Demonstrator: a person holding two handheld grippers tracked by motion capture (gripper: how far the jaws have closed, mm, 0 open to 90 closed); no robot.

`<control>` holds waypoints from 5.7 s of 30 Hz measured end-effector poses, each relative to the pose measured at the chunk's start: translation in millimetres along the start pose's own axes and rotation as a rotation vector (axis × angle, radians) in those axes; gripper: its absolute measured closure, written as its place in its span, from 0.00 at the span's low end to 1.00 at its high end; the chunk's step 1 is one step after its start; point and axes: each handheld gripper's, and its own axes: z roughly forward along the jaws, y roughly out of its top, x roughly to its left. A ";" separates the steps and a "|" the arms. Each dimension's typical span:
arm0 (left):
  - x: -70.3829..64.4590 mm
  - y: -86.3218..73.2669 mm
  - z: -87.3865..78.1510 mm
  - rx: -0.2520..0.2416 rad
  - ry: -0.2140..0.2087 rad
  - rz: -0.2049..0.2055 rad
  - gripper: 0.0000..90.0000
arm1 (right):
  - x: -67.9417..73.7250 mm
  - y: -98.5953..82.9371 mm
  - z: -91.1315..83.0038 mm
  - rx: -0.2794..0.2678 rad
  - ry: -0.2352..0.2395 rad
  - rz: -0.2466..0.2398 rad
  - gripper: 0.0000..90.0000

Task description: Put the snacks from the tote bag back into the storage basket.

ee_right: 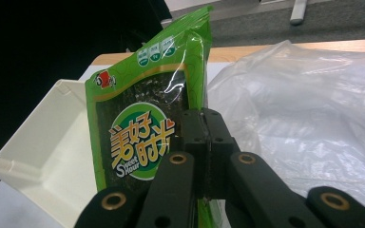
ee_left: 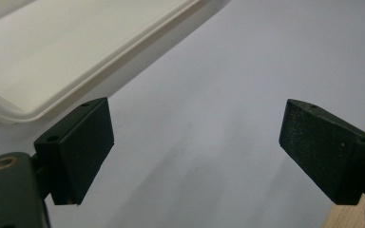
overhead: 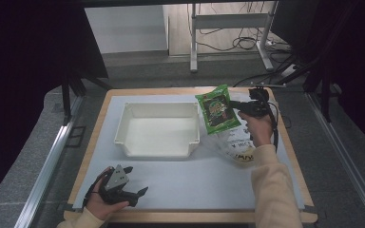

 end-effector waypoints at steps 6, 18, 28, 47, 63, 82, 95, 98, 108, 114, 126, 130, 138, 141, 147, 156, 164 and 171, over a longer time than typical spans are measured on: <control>0.4 -0.1 0.0 -0.001 0.000 -0.001 0.12 | 8.1 2.1 6.2 0.001 0.011 -0.006 1.00; 1.1 -0.4 0.8 0.003 0.000 -0.002 0.12 | 17.4 4.7 14.6 -0.001 0.034 -0.013 1.00; 1.3 -0.5 0.4 0.000 0.000 -0.003 0.12 | 27.1 6.6 20.8 0.004 0.047 -0.022 1.00; 1.8 -0.3 -0.7 -0.007 -0.001 -0.006 0.12 | 47.3 9.9 33.2 0.013 0.079 -0.035 1.00; 2.4 -0.1 -1.9 -0.008 -0.003 -0.004 0.12 | 67.7 8.3 52.0 0.034 0.097 -0.047 1.00; 2.8 0.2 -2.4 -0.014 -0.002 -0.006 0.12 | 84.9 5.8 69.5 0.052 0.118 -0.058 1.00; 2.5 0.3 -2.2 -0.011 -0.005 -0.005 0.12 | 95.4 0.7 81.3 0.058 0.134 -0.062 1.00; 2.4 0.5 -2.4 -0.012 -0.005 -0.004 0.12 | 100.1 -1.1 85.5 0.062 0.140 -0.059 1.00; 2.1 1.8 -3.6 -0.024 -0.018 -0.006 0.12 | 108.3 -7.4 94.5 0.069 0.145 -0.053 1.00; 1.9 1.9 -4.5 -0.027 -0.023 0.001 0.12 | 115.5 -9.0 100.4 0.071 0.146 -0.046 1.00; 0.7 3.3 -6.7 -0.040 -0.026 0.004 0.12 | 128.5 -13.0 112.1 0.079 0.137 -0.034 1.00; 1.2 3.0 -6.9 -0.037 -0.028 0.005 0.12 | 132.9 -13.8 117.6 0.090 0.145 -0.039 1.00; 1.3 3.2 -6.6 -0.040 -0.029 0.000 0.12 | 137.4 -19.1 132.8 0.108 0.143 -0.031 1.00; 1.5 3.1 -6.8 -0.039 -0.031 0.002 0.12 | 139.4 -19.8 136.5 0.119 0.145 -0.031 1.00; 2.0 2.5 -6.9 -0.036 -0.030 -0.001 0.12 | 145.5 -23.2 149.2 0.129 0.147 -0.026 1.00; 1.6 2.5 -5.8 -0.027 -0.032 0.012 0.12 | 149.4 -31.4 164.2 0.151 0.140 -0.023 1.00; 2.2 2.6 -7.3 -0.031 -0.034 0.012 0.12 | 156.1 -36.9 175.4 0.168 0.128 -0.016 1.00; 1.9 2.6 -6.9 -0.029 -0.034 0.014 0.12 | 160.8 -41.8 183.9 0.172 0.104 -0.006 1.00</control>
